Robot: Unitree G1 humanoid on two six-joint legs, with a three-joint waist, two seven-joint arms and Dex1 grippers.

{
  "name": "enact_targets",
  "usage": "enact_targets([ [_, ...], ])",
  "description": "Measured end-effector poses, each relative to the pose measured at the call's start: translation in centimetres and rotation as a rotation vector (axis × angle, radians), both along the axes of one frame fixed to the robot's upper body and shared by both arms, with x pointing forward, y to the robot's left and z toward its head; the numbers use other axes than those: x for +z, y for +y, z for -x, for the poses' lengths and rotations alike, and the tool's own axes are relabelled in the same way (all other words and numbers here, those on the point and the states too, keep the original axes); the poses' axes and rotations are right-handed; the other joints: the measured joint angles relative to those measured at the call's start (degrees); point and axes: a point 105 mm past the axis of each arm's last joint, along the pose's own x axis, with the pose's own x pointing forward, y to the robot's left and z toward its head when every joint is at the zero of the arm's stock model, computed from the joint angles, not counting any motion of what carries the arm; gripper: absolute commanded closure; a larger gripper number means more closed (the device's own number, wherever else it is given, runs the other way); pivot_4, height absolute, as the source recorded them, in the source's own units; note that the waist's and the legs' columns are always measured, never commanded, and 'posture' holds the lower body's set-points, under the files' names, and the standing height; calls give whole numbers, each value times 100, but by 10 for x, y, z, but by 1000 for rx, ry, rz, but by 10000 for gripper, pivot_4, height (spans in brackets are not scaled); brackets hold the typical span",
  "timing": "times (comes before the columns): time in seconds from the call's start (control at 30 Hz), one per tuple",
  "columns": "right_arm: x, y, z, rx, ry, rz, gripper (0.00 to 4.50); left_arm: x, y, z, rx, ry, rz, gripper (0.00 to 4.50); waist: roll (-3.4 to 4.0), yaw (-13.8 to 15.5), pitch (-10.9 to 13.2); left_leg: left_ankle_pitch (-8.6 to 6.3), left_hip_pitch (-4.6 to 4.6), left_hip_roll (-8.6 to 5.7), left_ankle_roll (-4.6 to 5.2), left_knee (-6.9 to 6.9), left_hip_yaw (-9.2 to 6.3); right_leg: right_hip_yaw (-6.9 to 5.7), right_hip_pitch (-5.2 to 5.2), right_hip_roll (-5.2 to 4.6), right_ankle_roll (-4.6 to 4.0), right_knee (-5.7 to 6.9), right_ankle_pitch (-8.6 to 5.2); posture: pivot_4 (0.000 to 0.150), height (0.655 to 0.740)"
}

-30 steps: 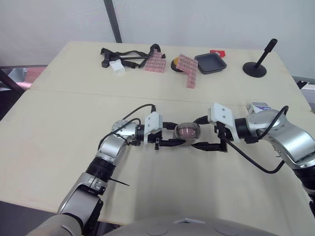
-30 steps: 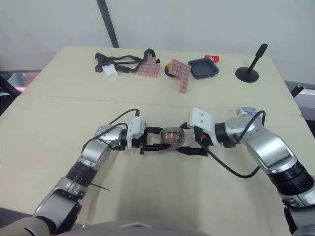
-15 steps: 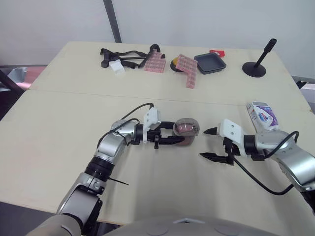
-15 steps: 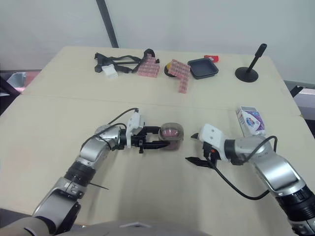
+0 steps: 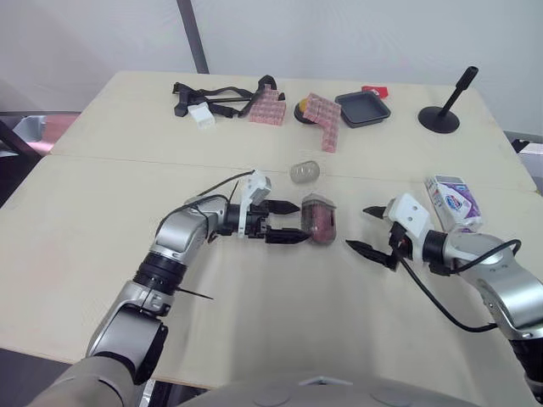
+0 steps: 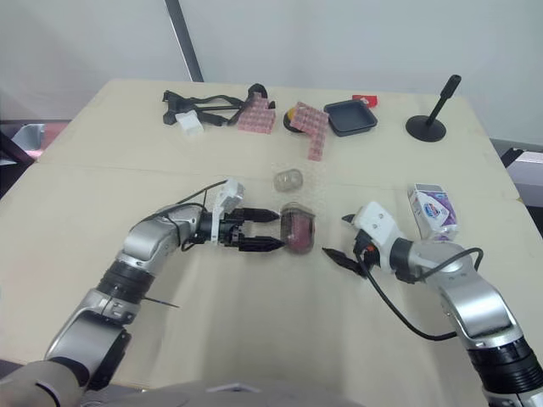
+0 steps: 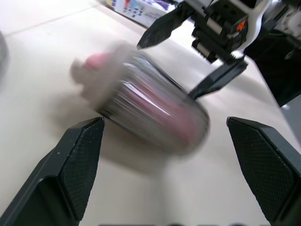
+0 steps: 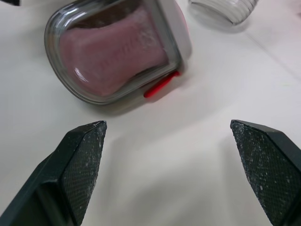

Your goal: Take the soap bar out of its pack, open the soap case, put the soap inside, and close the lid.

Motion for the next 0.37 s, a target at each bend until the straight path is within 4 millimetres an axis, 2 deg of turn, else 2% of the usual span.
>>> enact_targets([
  [0.13, 2, -8, -4, -109, -45, -55, 0, 5, 13, -9, 62, -128, -43, 134, 0, 0, 0, 0, -3, -1, -1, -2, -3, -4, 0, 0, 1, -4, 0, 1500, 7398],
  [0.37, -1, -13, -6, -314, -100, -210, 0, 24, 34, -28, 319, -299, -21, 134, 1, -18, 0, -2, -4, -2, -7, -8, -7, -9, 2, 0, 2, -11, 1, 1500, 7398],
])
